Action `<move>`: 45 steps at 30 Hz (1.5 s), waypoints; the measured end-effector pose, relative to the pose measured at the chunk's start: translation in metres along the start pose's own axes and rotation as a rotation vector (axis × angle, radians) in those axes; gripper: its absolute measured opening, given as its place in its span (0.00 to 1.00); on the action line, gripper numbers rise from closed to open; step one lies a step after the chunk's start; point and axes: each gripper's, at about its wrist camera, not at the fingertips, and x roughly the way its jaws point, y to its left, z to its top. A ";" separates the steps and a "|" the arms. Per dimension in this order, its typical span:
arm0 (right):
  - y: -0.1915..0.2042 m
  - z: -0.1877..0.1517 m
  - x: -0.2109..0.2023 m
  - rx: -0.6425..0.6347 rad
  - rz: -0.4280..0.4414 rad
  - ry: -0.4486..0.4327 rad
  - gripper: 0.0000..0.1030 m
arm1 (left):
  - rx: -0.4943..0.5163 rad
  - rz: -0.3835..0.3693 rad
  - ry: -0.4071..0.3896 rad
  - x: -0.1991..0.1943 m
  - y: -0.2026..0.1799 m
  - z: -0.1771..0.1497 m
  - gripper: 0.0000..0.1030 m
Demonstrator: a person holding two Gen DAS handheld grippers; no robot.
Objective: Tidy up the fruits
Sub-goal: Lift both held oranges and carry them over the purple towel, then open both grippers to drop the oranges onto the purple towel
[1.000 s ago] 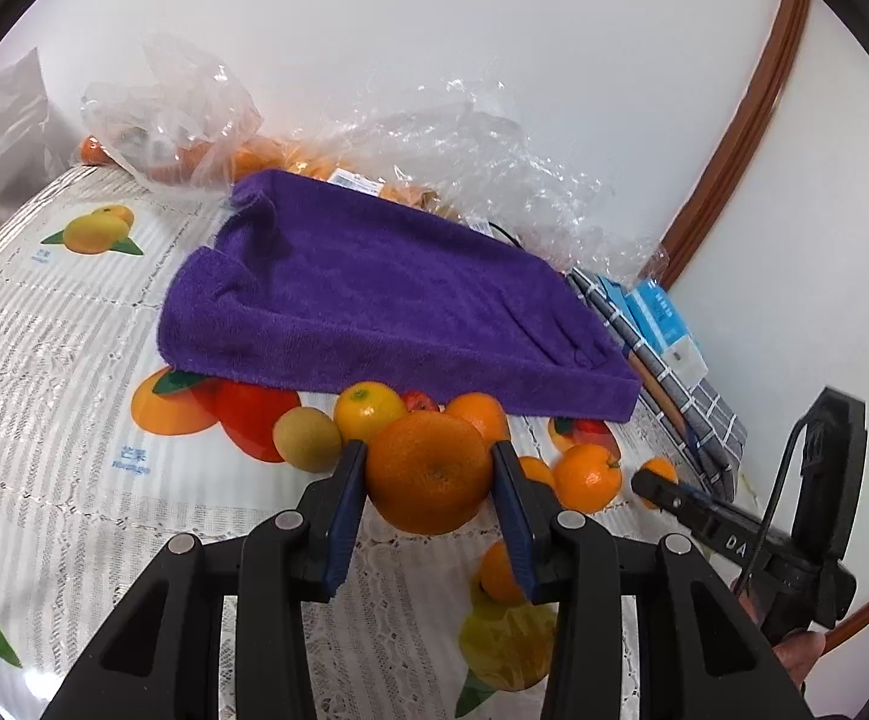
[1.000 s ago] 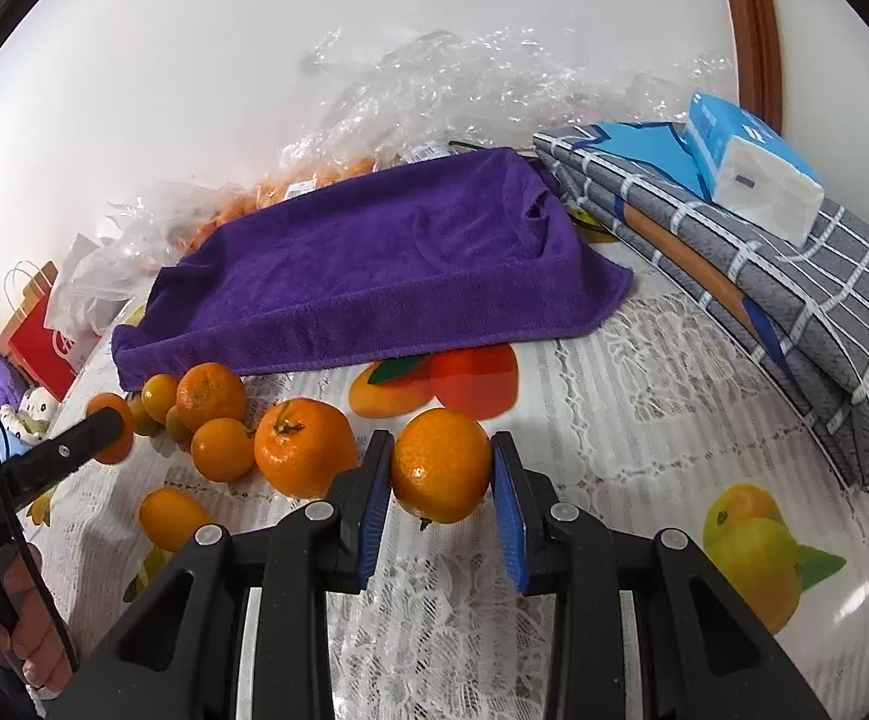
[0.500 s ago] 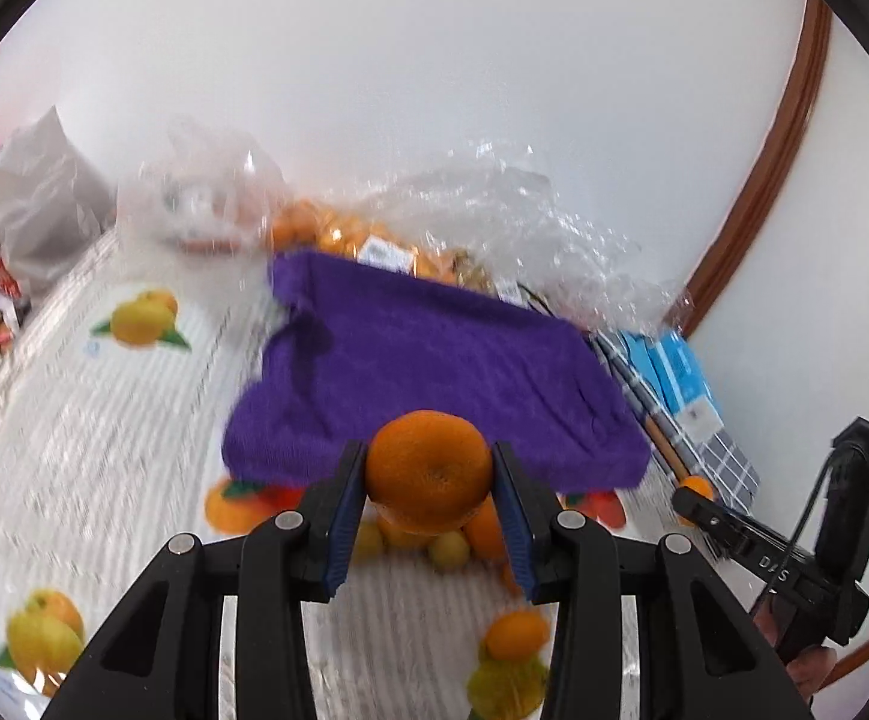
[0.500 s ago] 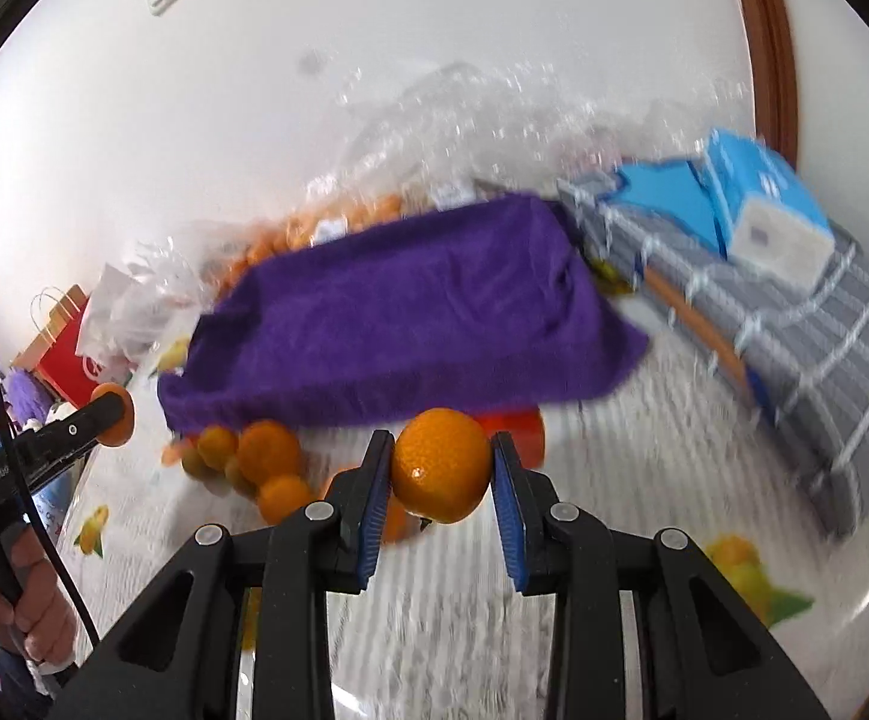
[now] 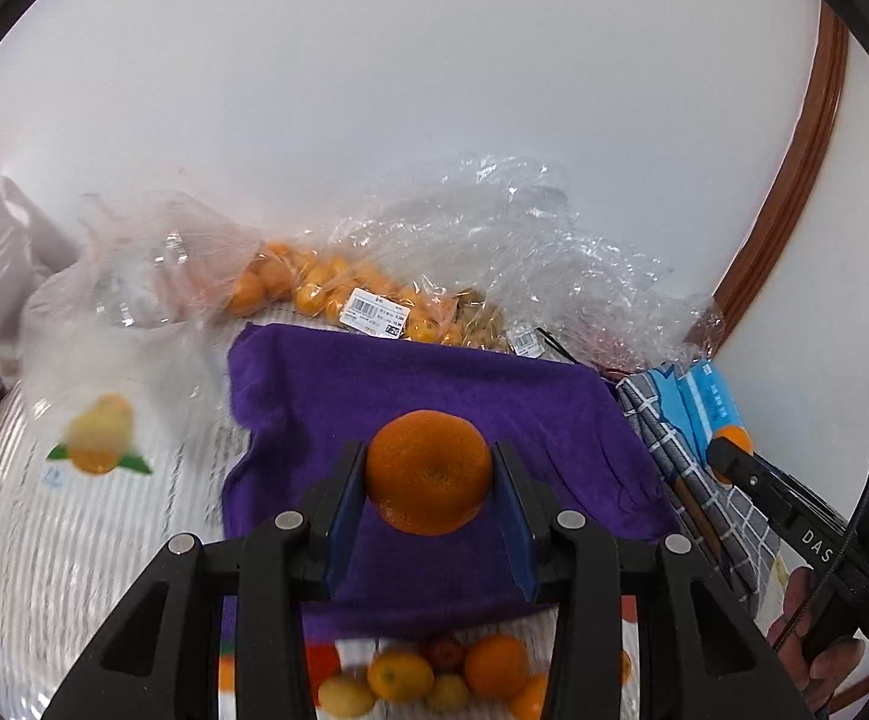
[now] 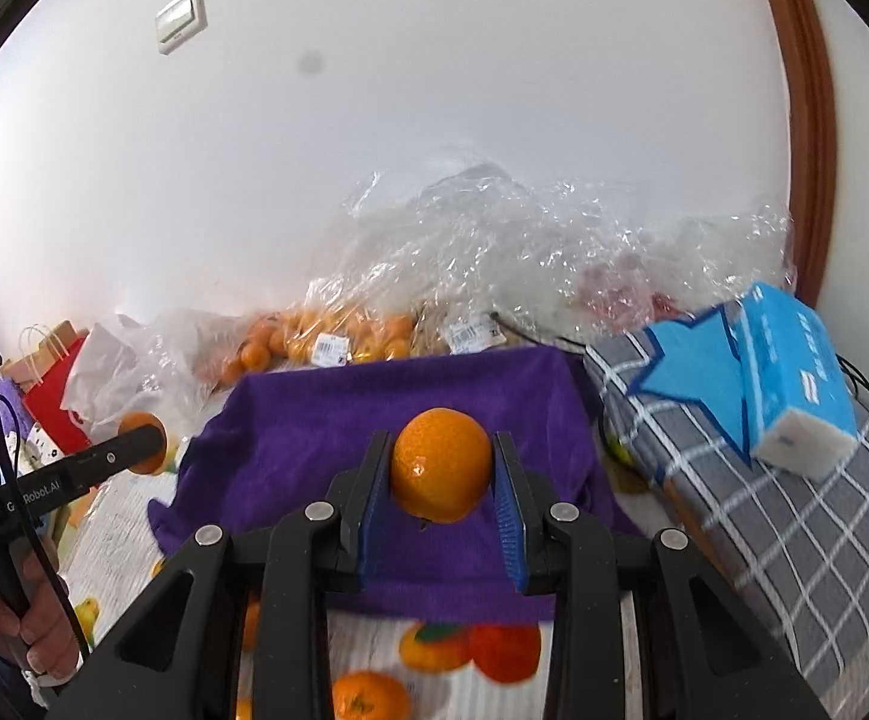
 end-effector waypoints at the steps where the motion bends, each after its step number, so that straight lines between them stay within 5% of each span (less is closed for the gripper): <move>1: -0.001 0.002 0.009 -0.004 -0.006 0.007 0.31 | 0.002 0.006 0.009 0.006 -0.001 0.002 0.38; 14: -0.024 -0.023 0.092 0.014 -0.072 0.166 0.31 | 0.046 0.025 0.155 0.087 -0.002 0.001 0.38; 28: -0.019 -0.039 0.110 -0.012 -0.057 0.231 0.32 | 0.067 0.074 0.280 0.111 -0.004 -0.010 0.38; 37: -0.006 -0.022 0.065 -0.009 -0.079 0.130 0.76 | 0.118 0.154 0.218 0.062 -0.018 -0.011 0.58; 45: 0.019 -0.037 -0.011 -0.073 -0.138 0.098 0.89 | 0.154 0.148 0.073 -0.026 -0.042 -0.030 0.58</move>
